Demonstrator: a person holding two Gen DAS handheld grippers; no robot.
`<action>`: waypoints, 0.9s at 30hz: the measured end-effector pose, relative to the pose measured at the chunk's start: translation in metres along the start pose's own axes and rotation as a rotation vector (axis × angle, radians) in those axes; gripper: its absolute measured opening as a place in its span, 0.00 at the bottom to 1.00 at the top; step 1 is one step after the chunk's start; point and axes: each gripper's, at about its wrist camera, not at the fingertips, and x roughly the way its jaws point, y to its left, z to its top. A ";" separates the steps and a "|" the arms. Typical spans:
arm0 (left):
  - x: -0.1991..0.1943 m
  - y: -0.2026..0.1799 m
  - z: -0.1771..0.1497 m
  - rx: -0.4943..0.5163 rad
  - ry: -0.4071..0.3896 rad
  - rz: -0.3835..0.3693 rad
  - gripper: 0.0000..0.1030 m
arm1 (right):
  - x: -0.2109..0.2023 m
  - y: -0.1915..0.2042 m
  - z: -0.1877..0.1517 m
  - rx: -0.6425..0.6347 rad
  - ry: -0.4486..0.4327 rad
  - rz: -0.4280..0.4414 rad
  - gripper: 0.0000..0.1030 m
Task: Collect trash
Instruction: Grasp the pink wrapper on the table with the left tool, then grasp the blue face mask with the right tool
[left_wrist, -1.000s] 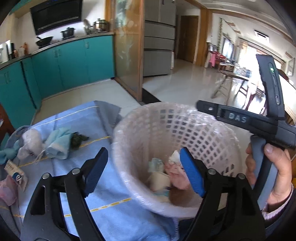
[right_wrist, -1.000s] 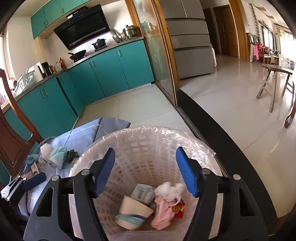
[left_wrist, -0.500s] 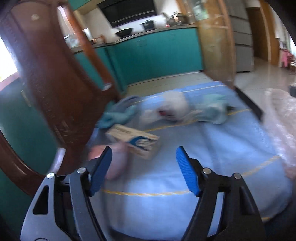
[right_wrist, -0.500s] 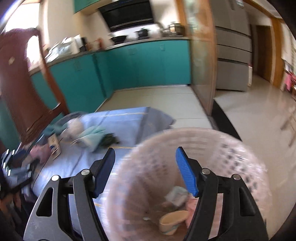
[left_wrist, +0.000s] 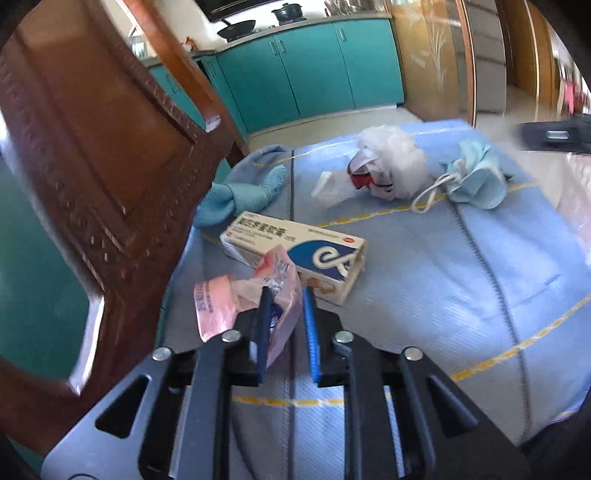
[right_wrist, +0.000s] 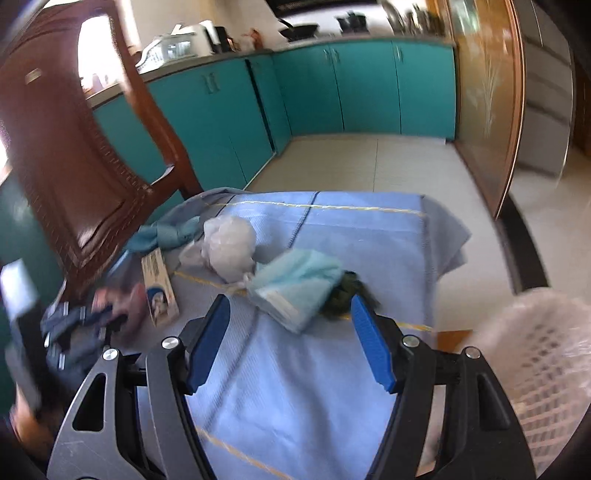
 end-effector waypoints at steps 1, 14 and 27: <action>-0.005 0.000 -0.002 -0.010 -0.011 -0.017 0.13 | 0.011 0.003 0.005 0.016 0.013 -0.003 0.65; -0.055 0.008 -0.011 -0.146 -0.104 -0.321 0.13 | 0.053 0.032 0.003 -0.044 0.095 -0.023 0.02; -0.042 -0.002 -0.014 -0.150 -0.063 -0.328 0.17 | -0.029 0.026 -0.023 -0.111 0.086 0.169 0.05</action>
